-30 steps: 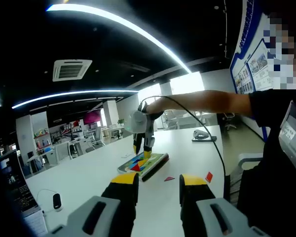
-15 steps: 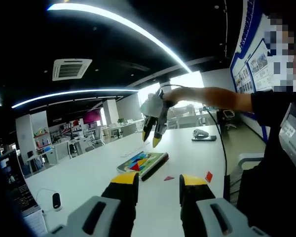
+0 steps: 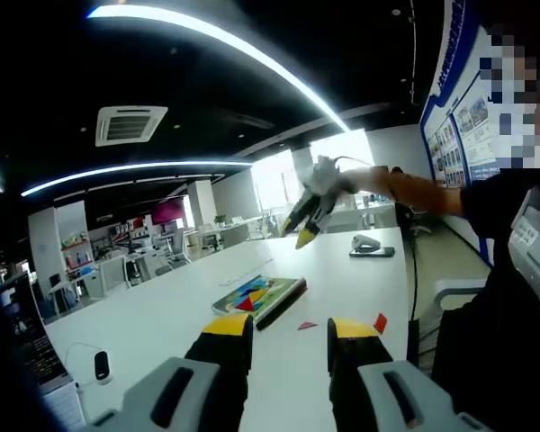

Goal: Pick up the tangram pieces one by one and place each piece onto its matching region on the pattern sheet, fitting the shapes together until the outline on the sheet is completely filled by the tangram pieces

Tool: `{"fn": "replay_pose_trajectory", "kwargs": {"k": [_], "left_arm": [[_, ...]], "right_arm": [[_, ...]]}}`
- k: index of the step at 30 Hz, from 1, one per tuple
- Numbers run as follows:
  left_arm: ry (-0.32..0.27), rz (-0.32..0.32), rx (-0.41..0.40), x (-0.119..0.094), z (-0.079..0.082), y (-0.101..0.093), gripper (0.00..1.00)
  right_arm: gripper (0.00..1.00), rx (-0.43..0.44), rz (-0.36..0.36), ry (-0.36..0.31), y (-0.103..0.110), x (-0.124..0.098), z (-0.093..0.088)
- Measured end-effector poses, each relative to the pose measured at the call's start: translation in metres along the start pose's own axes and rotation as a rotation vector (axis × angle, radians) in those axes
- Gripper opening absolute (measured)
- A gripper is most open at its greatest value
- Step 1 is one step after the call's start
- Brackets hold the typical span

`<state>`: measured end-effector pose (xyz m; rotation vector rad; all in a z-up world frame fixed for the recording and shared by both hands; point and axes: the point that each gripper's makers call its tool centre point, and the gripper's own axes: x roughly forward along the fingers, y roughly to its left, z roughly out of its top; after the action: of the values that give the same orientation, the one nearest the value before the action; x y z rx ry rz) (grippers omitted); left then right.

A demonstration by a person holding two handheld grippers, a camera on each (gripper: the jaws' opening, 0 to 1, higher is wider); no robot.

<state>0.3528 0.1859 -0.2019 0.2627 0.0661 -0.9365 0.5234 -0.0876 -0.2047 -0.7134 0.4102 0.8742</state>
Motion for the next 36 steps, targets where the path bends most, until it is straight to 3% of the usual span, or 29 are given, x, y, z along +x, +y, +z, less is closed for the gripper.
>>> {"fn": "replay_pose_trajectory", "kwargs": {"k": [5,6,9,20,23,33,36], "left_arm": [[-0.004,0.003,-0.003,0.0,0.001,0.0,0.35],[-0.005,0.004,-0.003,0.0,0.001,0.0,0.35],[-0.008,0.007,-0.007,-0.001,0.001,0.001,0.35],[-0.013,0.022,-0.022,-0.001,0.001,0.005,0.35],[-0.013,0.025,-0.028,0.001,0.001,0.005,0.35],[0.002,0.023,-0.029,0.002,-0.002,0.005,0.35],[0.003,0.018,-0.024,0.004,-0.001,0.004,0.35]], "right_arm": [[0.38,0.109,-0.047,-0.178,0.006,-0.017,0.007],[0.38,0.147,-0.062,-0.243,0.008,-0.022,0.009],[0.39,0.195,-0.058,-0.327,0.017,-0.031,0.005],[0.4,0.24,-0.076,-0.459,0.053,-0.058,-0.021],[0.39,0.302,-0.092,-0.548,0.054,-0.065,-0.017],[0.4,0.31,-0.086,-0.578,0.08,-0.074,-0.025],[0.42,0.273,-0.058,-0.522,0.089,-0.071,-0.025]]}}
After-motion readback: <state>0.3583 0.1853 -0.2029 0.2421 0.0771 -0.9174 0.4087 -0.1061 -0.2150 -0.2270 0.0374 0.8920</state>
